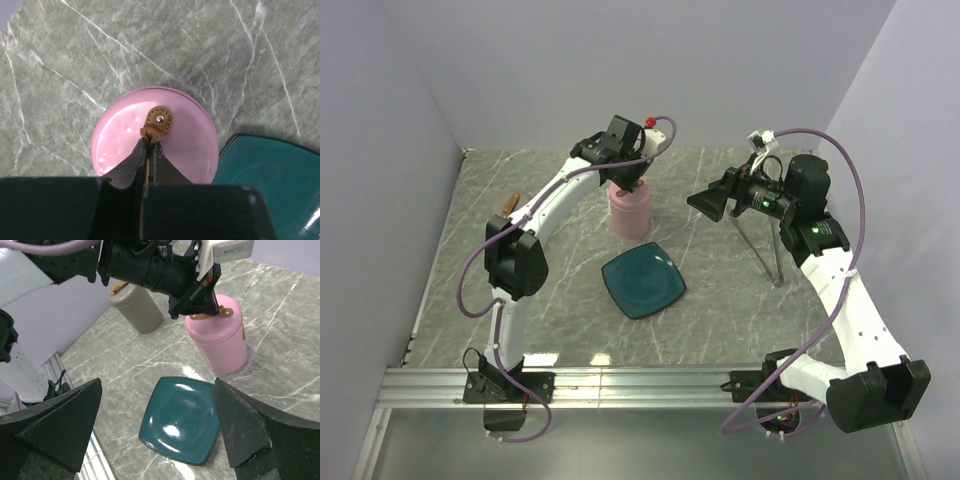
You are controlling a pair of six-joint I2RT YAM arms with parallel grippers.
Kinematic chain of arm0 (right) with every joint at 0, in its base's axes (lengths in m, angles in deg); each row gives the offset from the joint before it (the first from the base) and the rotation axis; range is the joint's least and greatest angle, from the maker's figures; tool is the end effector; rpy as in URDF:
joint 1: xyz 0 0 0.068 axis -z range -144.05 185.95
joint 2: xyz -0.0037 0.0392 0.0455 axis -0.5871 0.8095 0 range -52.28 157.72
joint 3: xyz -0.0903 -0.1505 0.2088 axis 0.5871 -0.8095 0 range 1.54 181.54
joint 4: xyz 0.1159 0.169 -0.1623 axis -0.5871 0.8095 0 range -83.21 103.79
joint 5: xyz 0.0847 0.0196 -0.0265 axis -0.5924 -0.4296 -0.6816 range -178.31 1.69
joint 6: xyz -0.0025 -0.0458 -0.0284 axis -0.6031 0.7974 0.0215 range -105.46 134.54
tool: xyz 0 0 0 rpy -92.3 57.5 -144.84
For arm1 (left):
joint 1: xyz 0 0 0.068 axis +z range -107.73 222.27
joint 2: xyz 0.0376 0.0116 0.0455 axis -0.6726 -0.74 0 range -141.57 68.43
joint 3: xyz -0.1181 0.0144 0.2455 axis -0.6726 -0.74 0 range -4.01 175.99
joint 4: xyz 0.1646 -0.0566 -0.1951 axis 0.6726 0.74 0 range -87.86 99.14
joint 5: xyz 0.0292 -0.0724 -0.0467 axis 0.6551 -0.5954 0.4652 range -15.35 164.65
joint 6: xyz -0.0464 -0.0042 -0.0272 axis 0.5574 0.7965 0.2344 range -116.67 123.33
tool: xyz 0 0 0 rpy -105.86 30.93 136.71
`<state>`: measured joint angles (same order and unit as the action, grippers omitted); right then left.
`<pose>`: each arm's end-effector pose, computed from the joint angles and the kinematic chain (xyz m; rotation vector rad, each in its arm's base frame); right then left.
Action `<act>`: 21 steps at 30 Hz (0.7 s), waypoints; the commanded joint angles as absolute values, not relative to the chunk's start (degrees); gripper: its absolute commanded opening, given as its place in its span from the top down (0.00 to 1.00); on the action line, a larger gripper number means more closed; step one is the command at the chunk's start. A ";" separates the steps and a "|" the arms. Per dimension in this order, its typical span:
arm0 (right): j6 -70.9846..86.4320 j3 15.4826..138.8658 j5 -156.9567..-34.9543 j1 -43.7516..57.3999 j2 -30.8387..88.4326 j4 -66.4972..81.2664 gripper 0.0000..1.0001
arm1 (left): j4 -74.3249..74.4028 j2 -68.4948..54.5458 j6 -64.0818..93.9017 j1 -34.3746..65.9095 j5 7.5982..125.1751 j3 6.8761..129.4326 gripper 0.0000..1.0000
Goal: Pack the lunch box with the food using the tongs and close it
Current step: Close the box lid on the packing box.
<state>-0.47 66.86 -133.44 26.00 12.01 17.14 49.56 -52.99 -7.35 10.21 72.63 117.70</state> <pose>0.2391 0.0676 0.3997 -0.5203 1.7119 0.9942 0.4035 -0.2542 0.3197 0.8912 2.2324 -0.2165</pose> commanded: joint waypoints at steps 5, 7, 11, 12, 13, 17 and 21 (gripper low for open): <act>0.83 67.81 -133.67 26.63 11.88 16.37 0.00 | 44.50 -48.81 -4.49 9.92 70.70 109.10 1.00; 0.91 67.81 -133.93 26.64 12.05 16.54 0.00 | 45.03 -49.25 -4.67 9.92 69.99 109.36 1.00; 0.83 67.81 -134.10 26.72 12.23 16.37 0.00 | 48.19 -51.79 -4.84 10.01 68.67 111.82 1.00; 0.83 67.81 -134.11 26.81 12.23 16.37 0.00 | 49.07 -52.24 -4.93 10.10 69.02 113.04 1.00; 0.83 67.72 -134.11 26.81 12.23 16.46 0.00 | 49.60 -52.68 -4.93 10.27 69.37 113.49 1.00; 1.35 67.72 -134.02 26.81 11.88 16.90 0.00 | 52.50 -53.03 -4.58 11.42 70.51 114.55 1.00; 1.09 67.63 -134.63 26.99 12.14 16.81 0.00 | 55.22 -51.46 -5.72 11.51 73.24 112.19 1.00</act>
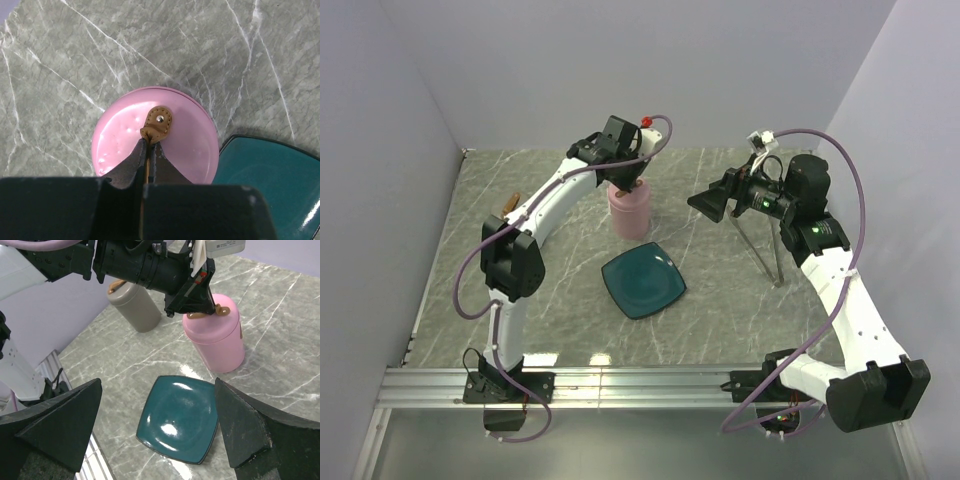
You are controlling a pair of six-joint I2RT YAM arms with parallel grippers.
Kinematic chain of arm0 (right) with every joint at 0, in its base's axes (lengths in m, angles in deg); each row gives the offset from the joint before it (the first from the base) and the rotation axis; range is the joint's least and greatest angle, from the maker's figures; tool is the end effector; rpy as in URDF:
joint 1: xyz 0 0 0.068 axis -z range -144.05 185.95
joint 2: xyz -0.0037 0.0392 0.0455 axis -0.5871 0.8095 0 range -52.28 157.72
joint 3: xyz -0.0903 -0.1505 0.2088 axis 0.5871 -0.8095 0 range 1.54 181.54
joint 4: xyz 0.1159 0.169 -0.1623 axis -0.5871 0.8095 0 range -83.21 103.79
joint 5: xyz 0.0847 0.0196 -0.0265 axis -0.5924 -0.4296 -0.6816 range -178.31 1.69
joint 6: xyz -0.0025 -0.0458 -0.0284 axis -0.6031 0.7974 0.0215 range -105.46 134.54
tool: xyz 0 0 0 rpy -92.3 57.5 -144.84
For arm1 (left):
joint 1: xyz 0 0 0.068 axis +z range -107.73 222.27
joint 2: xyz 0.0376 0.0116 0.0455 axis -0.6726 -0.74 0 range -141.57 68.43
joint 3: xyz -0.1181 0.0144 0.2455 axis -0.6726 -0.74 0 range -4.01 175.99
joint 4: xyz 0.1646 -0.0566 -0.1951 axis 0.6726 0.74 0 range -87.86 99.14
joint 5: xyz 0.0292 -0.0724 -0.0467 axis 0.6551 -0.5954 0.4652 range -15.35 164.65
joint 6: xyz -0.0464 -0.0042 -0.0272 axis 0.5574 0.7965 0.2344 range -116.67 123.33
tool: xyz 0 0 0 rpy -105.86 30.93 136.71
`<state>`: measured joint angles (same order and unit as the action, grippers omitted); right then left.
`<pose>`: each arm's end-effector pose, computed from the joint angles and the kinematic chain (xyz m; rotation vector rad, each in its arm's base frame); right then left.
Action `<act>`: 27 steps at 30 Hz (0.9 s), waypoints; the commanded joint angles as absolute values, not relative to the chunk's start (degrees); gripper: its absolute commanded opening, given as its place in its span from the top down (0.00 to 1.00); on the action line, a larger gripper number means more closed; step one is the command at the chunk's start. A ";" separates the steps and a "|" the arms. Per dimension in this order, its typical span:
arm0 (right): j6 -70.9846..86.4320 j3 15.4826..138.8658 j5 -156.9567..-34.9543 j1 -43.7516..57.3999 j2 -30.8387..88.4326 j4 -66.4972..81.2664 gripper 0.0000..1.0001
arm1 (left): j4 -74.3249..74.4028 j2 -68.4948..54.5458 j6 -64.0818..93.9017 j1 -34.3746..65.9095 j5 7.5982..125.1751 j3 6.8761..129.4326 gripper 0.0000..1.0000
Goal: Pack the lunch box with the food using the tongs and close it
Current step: Move the packing box to the center of the board.
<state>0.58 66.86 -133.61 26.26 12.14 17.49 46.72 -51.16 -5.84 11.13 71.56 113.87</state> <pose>0.2398 0.0667 0.3986 -0.5308 1.7124 0.9827 0.4036 -0.2461 0.3165 0.8480 2.2357 -0.2459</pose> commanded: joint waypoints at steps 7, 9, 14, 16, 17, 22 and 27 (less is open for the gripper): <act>0.65 67.37 -135.25 26.99 12.32 16.02 0.00 | 57.24 -47.76 -7.83 11.68 76.67 108.66 1.00; 0.65 67.46 -135.16 27.07 12.58 16.02 0.00 | 57.86 -47.58 -8.62 11.77 77.72 108.57 1.00; 1.61 67.81 -135.16 27.07 12.14 17.07 0.00 | 60.41 -46.80 -9.68 12.82 78.43 107.35 1.00; 1.88 67.99 -135.16 26.99 12.23 17.51 0.00 | 60.68 -45.66 -10.20 13.09 78.78 106.12 1.00; 1.97 67.99 -135.25 27.07 12.14 17.51 0.00 | 60.76 -45.22 -10.38 13.44 78.95 104.63 1.00; 1.80 67.99 -135.69 27.07 12.23 17.25 0.00 | 60.50 -41.71 -11.43 15.46 79.74 99.97 1.00; 1.71 68.25 -136.13 27.16 12.31 17.16 0.00 | 60.50 -38.45 -12.40 16.95 79.74 94.96 1.00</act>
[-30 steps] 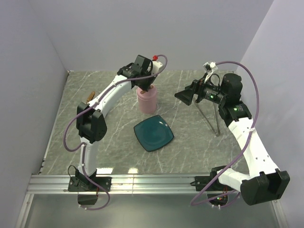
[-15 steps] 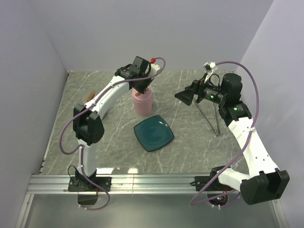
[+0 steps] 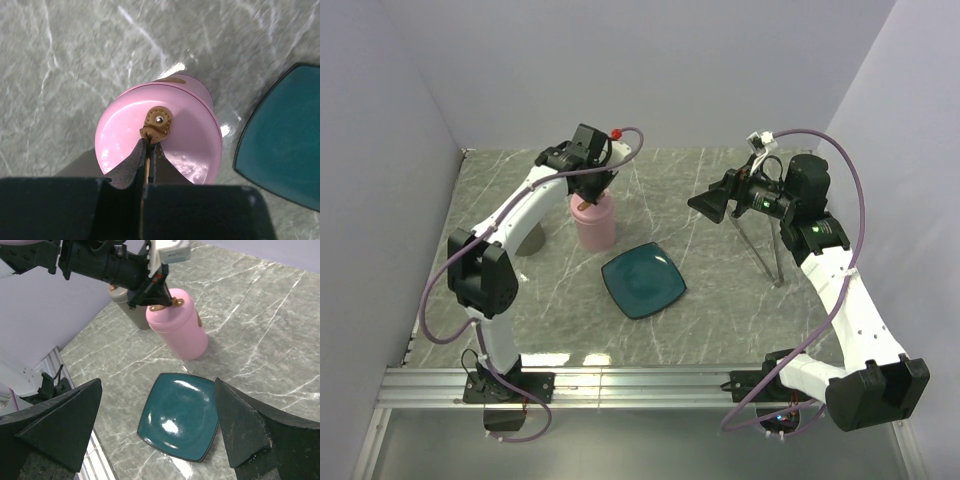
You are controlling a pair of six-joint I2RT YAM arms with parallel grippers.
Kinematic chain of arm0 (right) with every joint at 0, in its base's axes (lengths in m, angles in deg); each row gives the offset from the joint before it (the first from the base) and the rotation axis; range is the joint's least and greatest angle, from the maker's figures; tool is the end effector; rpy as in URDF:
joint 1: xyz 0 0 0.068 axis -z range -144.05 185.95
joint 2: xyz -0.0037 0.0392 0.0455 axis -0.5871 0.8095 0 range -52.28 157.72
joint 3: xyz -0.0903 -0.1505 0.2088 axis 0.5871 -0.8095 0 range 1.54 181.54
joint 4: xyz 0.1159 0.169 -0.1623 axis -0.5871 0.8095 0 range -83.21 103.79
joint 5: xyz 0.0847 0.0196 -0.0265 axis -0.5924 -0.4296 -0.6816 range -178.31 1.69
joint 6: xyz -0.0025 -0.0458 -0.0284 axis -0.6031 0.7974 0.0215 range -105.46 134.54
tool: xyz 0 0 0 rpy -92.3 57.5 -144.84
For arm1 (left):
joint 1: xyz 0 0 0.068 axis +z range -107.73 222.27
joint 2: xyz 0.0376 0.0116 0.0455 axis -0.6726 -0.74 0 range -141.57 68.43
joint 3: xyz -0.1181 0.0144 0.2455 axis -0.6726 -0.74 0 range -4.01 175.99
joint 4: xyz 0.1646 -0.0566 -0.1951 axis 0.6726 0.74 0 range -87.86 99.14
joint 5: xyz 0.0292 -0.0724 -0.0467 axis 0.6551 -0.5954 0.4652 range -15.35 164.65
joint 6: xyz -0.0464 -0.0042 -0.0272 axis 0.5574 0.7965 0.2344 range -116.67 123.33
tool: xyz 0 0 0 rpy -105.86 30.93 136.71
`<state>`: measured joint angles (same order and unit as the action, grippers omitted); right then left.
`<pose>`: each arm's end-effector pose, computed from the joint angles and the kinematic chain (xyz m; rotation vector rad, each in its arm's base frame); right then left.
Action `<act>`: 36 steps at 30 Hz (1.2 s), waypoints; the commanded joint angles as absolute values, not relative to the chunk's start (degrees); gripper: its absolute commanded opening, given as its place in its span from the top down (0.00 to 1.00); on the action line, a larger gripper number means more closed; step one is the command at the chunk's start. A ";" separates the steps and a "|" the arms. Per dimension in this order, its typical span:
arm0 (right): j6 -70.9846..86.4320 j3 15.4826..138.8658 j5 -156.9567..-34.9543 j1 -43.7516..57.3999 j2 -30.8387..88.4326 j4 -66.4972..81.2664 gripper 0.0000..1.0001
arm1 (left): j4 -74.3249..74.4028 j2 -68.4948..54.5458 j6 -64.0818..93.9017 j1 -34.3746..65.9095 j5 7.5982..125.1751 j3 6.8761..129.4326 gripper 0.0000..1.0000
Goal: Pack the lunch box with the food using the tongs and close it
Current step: Move the packing box to the center of the board.
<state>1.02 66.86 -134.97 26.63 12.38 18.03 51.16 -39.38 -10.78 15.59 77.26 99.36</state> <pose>0.2406 0.0658 0.3968 -0.5453 1.7186 0.9968 0.3714 -0.1848 0.3176 0.8544 2.3523 -0.0336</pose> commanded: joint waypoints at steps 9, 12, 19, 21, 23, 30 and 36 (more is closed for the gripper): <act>1.53 67.63 -136.30 27.25 11.79 16.90 0.00 | 59.62 -32.03 -14.42 22.05 78.87 86.43 1.00; 1.27 67.55 -136.48 27.25 11.79 16.81 0.00 | 59.19 -30.80 -15.39 23.54 78.69 84.58 1.00; 0.91 67.55 -136.83 27.25 11.96 16.46 0.00 | 57.60 -29.57 -16.62 26.97 78.52 82.30 0.98; 1.18 67.81 -136.83 27.25 11.96 16.98 0.00 | 57.51 -29.57 -16.88 27.50 78.60 82.21 0.97; 1.79 67.90 -136.74 27.25 11.96 17.51 0.00 | 57.60 -29.04 -17.06 27.85 78.78 82.12 0.96; 2.94 67.90 -137.09 27.25 12.40 18.48 0.00 | 58.30 -28.42 -16.36 27.94 76.76 85.01 0.70; 3.11 68.34 -137.44 27.34 12.32 19.18 0.00 | 56.64 -28.33 -14.60 27.94 75.17 90.28 0.50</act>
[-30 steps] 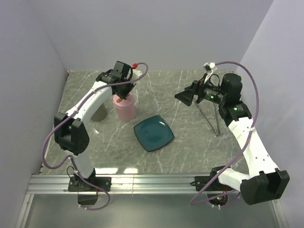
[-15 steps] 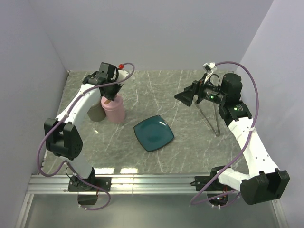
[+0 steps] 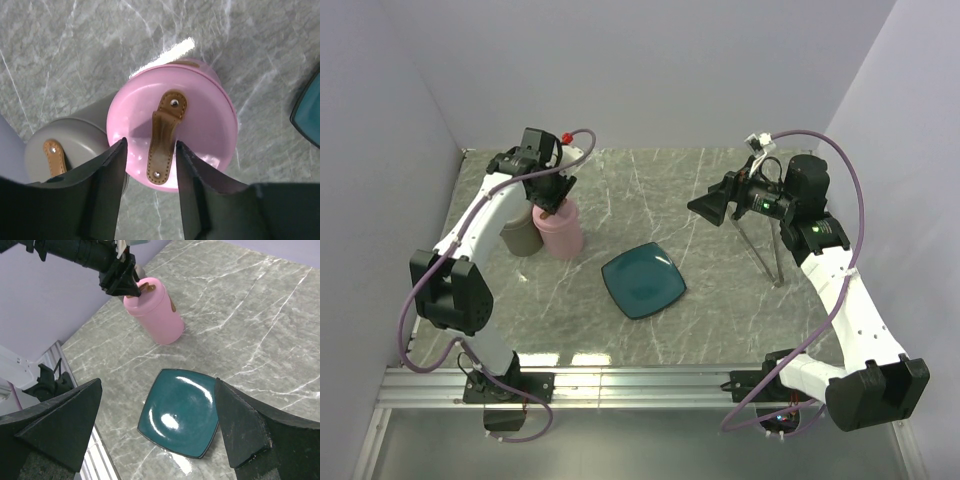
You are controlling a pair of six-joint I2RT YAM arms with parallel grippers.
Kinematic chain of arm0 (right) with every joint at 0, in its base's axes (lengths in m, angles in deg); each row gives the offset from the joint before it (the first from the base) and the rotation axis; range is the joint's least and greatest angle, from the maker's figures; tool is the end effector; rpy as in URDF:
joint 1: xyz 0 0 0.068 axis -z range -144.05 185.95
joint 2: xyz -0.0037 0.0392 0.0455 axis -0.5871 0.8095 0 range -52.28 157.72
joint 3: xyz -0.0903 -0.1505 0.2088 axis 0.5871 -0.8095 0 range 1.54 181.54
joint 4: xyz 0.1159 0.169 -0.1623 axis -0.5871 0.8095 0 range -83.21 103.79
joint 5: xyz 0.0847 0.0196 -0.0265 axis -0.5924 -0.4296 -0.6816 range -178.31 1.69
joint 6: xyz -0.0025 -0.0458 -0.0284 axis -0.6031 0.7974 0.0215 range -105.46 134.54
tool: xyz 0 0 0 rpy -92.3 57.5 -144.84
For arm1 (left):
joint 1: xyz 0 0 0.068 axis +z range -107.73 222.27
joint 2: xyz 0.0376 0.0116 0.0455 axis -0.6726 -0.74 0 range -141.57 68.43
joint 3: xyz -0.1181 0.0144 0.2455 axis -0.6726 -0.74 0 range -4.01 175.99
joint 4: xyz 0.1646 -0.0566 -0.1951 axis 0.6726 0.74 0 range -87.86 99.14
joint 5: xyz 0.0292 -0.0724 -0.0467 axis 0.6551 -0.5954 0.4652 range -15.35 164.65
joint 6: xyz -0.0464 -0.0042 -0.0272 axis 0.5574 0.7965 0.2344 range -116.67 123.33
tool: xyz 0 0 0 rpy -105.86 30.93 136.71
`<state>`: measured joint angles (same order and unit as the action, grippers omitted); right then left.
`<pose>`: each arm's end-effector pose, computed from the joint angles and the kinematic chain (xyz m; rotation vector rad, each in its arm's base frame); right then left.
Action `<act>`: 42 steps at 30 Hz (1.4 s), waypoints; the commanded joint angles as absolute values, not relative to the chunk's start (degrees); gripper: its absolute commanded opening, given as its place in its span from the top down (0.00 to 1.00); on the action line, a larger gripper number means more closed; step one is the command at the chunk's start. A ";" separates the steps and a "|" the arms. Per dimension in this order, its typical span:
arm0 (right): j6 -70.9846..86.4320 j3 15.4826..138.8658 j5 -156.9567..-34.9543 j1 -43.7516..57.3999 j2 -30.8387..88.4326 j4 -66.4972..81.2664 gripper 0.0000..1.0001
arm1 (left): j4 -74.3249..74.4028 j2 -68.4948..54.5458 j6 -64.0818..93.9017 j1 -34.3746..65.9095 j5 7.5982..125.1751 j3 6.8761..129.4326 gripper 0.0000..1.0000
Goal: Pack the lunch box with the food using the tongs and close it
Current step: Move the packing box to the center of the board, then reset both arms
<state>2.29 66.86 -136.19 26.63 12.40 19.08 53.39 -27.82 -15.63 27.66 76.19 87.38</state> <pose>0.2397 0.0661 0.3951 -0.5737 1.7226 1.0050 0.3477 -0.0896 0.3239 0.7265 2.4451 0.0640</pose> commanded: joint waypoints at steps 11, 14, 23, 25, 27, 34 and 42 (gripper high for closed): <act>3.11 69.74 -137.88 27.16 12.14 20.06 0.00 | 52.77 -26.14 -11.27 27.85 73.34 98.46 0.16; 4.07 71.06 -137.10 27.25 12.93 22.16 0.00 | 51.45 -25.09 -9.24 27.85 66.94 101.62 0.12; 17.25 75.64 -121.83 28.22 19.34 37.11 0.00 | 35.66 -17.18 1.12 27.85 54.44 92.68 0.01; 18.75 74.76 -119.53 28.22 21.44 36.94 0.00 | 33.44 -16.38 1.39 27.85 54.26 88.46 0.00; 18.50 74.32 -116.27 28.48 23.12 36.85 0.00 | 30.63 -16.56 1.92 27.76 54.78 85.04 0.01; 16.56 63.34 -115.12 28.66 20.94 29.12 0.00 | 26.76 -17.96 2.36 25.75 59.96 78.78 0.01; 18.05 61.57 -115.03 28.57 17.33 30.08 0.00 | 24.38 -16.74 2.72 22.67 63.40 76.23 0.00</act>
